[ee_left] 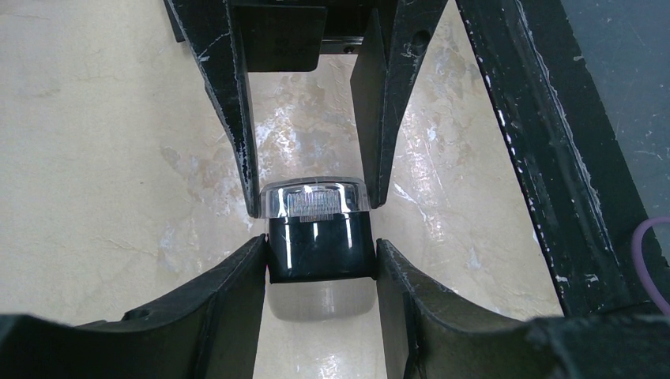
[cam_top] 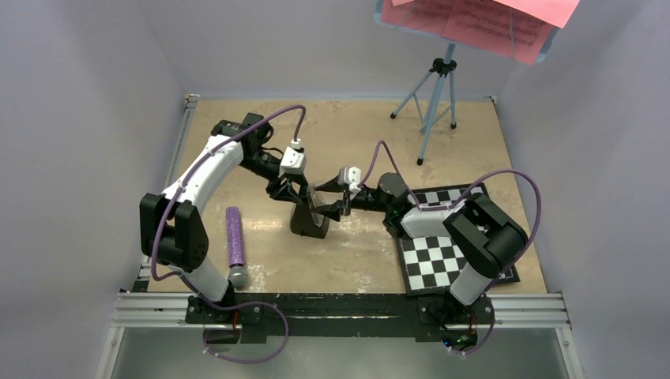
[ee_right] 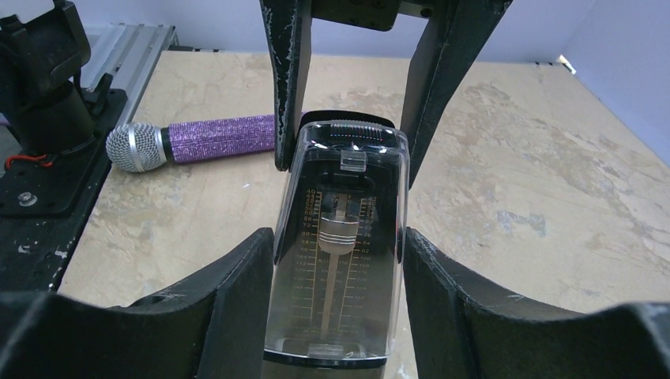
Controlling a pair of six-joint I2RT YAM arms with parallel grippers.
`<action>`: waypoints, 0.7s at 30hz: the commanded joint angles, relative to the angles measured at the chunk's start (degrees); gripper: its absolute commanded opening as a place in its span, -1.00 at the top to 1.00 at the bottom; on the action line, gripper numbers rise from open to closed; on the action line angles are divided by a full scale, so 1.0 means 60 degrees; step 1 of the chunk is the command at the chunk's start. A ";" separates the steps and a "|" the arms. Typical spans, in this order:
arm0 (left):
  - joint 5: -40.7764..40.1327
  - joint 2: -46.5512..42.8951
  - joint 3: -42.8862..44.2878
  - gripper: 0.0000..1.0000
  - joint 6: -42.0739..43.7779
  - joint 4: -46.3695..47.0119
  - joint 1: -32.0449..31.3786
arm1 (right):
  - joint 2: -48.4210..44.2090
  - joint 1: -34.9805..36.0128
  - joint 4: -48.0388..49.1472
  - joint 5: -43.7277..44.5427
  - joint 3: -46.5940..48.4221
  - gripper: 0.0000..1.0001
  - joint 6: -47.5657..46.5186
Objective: Pack up the instrument practice props
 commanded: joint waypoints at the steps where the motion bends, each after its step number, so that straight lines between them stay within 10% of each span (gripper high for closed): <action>1: -0.1134 0.0370 -0.0574 1.00 0.0219 -0.0308 -0.0083 | 0.0010 0.0116 0.1355 0.0114 -0.0209 1.00 0.0065; 21: -0.1303 0.0488 -0.0411 1.00 -0.0232 -0.0164 -0.0042 | -0.0287 0.0118 0.1039 0.0290 -0.0422 1.00 0.0040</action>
